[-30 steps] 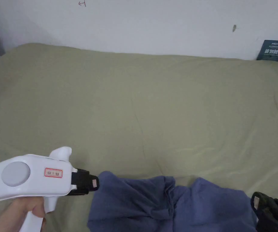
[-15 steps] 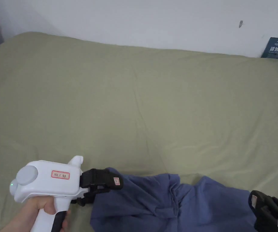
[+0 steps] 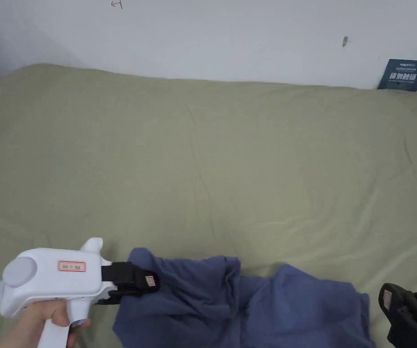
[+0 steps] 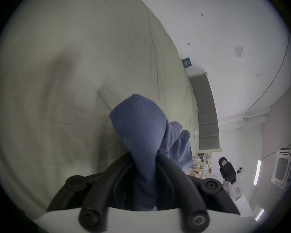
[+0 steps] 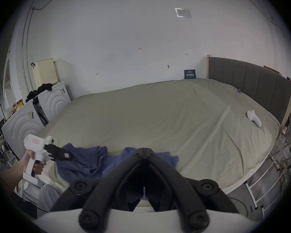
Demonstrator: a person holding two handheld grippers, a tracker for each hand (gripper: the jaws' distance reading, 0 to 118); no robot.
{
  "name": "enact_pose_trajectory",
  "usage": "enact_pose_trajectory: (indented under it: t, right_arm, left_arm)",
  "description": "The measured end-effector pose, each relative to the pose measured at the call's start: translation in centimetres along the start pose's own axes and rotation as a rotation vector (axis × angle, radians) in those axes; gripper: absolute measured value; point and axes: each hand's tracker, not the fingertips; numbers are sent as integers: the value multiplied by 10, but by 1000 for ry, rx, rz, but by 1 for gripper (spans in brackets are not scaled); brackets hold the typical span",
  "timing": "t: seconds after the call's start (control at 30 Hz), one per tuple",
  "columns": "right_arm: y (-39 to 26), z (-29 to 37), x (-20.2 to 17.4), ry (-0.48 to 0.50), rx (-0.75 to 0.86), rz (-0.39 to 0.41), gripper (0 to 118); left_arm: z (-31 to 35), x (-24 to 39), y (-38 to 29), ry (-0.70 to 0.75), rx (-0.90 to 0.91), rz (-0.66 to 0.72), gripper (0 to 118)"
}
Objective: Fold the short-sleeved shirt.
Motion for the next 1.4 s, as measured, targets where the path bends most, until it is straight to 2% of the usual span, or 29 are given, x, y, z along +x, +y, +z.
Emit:
enact_pose_trajectory:
  t: [0.07,0.17,0.23,0.37,0.43,0.6,0.8,0.83,0.87,0.9,0.93,1.03,1.17,1.2,1.23,1.27,1.3,1.33,1.4]
  right_arm:
    - [2,2,3,7,11,-8,2]
    - [4,4,6,14,28,0,2]
    - [5,5,7,20,35,1,2]
    - [4,4,11,29,41,-14,2]
    - [3,5,12,32,43,-24,2]
    - [-2,13,15,39,42,-35,2]
    - [-6,17,27,23,40,-70,2]
    - [-6,18,29,14,39,-79,2]
    - [-5,19,31,9,39,-86,2]
    - [-4,20,33,4,40,-93,2]
    - [-4,21,35,-1,40,-95,2]
    - [-3,25,39,-21,42,-97,2]
    - [-2,27,46,-32,41,-105,2]
    - [-2,25,47,-37,33,-107,2]
    - [-3,22,48,-36,26,-113,2]
    - [-4,20,48,-31,18,-123,2]
    - [-5,16,47,-24,7,-134,2]
    - [-7,13,46,-18,-4,-139,2]
    - [-10,6,43,-11,-26,-141,2]
  left_arm:
    - [26,2,5,41,39,-9,8]
    - [77,10,11,186,118,-32,8]
    - [99,42,2,312,153,-100,8]
    - [109,89,-12,409,139,-163,8]
    - [96,119,-22,429,105,-175,8]
    - [40,175,-29,520,-7,-324,8]
    - [-62,224,-48,550,-141,-470,10]
    - [-83,228,-53,559,-152,-480,21]
    - [-103,232,-59,565,-162,-501,52]
    - [-122,233,-64,555,-160,-517,101]
    - [-140,232,-67,508,-180,-535,118]
    - [-167,233,-72,451,-210,-515,117]
    - [-139,223,-59,308,-196,-436,113]
    - [-125,216,-56,252,-166,-415,101]
    - [-111,205,-51,191,-106,-380,84]
    - [-100,198,-48,164,-89,-349,60]
    - [-95,185,-46,139,-94,-319,16]
    - [-95,172,-44,132,-109,-292,0]
    - [-101,145,-46,105,-138,-247,0]
